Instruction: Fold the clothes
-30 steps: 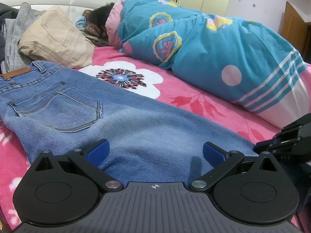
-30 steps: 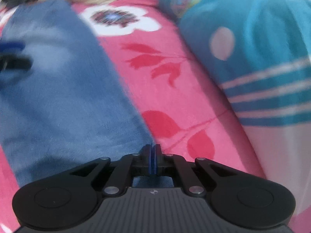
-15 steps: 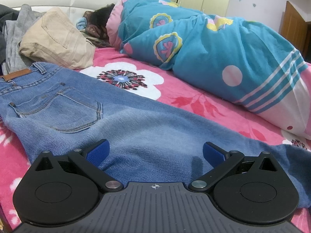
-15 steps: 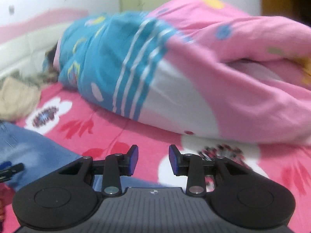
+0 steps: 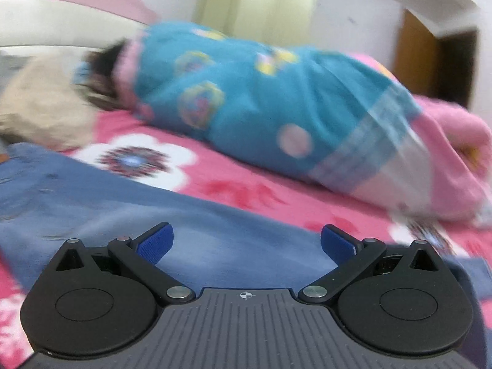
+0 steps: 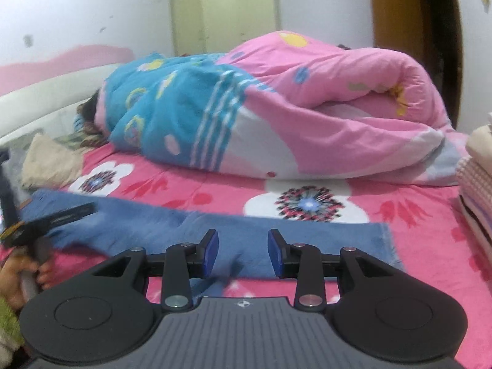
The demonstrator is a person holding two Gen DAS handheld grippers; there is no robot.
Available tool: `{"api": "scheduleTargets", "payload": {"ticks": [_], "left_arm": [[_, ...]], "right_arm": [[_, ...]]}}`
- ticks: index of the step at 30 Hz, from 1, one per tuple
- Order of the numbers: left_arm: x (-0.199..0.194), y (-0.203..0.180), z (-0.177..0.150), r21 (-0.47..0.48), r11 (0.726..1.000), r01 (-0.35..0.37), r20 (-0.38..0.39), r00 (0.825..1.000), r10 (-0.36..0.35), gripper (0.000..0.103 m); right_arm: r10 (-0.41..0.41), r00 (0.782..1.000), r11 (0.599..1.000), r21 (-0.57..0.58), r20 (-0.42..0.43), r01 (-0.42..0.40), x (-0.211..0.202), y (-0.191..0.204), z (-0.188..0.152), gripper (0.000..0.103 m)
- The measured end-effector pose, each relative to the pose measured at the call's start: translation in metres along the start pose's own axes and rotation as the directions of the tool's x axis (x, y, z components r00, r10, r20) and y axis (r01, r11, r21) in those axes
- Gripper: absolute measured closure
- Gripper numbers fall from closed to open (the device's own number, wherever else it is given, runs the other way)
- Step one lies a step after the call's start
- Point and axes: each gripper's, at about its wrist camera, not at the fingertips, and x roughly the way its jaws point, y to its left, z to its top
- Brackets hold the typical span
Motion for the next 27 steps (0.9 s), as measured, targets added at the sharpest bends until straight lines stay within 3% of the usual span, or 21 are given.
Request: {"api": "scheduleTargets", "payload": {"ticks": [3, 5, 9, 11, 13, 14, 15, 21, 27], "left_arm": [[0.016, -0.019, -0.009, 0.081, 0.996, 0.023, -0.046, 0.999, -0.019, 0.000], [0.025, -0.018, -0.017, 0.079, 0.997, 0.020, -0.083, 0.996, -0.014, 0.000], [0.035, -0.009, -0.025, 0.030, 0.999, 0.026, -0.136, 0.990, -0.021, 0.000], [0.036, -0.005, -0.026, 0.007, 1.000, 0.031, -0.142, 0.989, -0.029, 0.000], [0.036, -0.005, -0.027, 0.009, 1.000, 0.028, -0.145, 0.989, -0.027, 0.000], [0.036, -0.006, -0.028, 0.012, 1.000, 0.027, -0.144, 0.989, -0.025, 0.000], [0.035, -0.005, -0.028, 0.013, 1.000, 0.027, -0.143, 0.989, -0.025, 0.000], [0.037, -0.006, -0.029, 0.013, 1.000, 0.027, -0.140, 0.990, -0.025, 0.000], [0.037, -0.006, -0.029, 0.015, 1.000, 0.025, -0.140, 0.990, -0.023, 0.000]], "right_arm": [[0.018, 1.000, 0.995, -0.102, -0.005, -0.018, 0.007, 0.030, -0.018, 0.059], [0.007, 1.000, 0.981, -0.193, -0.009, -0.009, 0.015, 0.054, -0.030, 0.058], [-0.003, 0.999, 0.949, -0.314, -0.054, -0.014, 0.039, 0.086, -0.054, 0.046], [-0.052, 0.995, 0.922, -0.388, -0.085, 0.015, 0.053, 0.096, -0.069, 0.046], [-0.105, 0.989, 0.905, -0.423, -0.101, 0.053, 0.063, 0.097, -0.080, 0.061], [-0.114, 0.988, 0.908, -0.414, -0.108, 0.059, 0.065, 0.093, -0.082, 0.099], [-0.113, 0.988, 0.919, -0.389, -0.105, 0.064, 0.065, 0.088, -0.082, 0.102], [-0.103, 0.993, 0.977, -0.196, -0.064, 0.089, 0.060, 0.012, -0.037, 0.102], [-0.102, 0.994, 0.995, 0.002, -0.024, 0.102, 0.056, -0.066, 0.011, 0.102]]}}
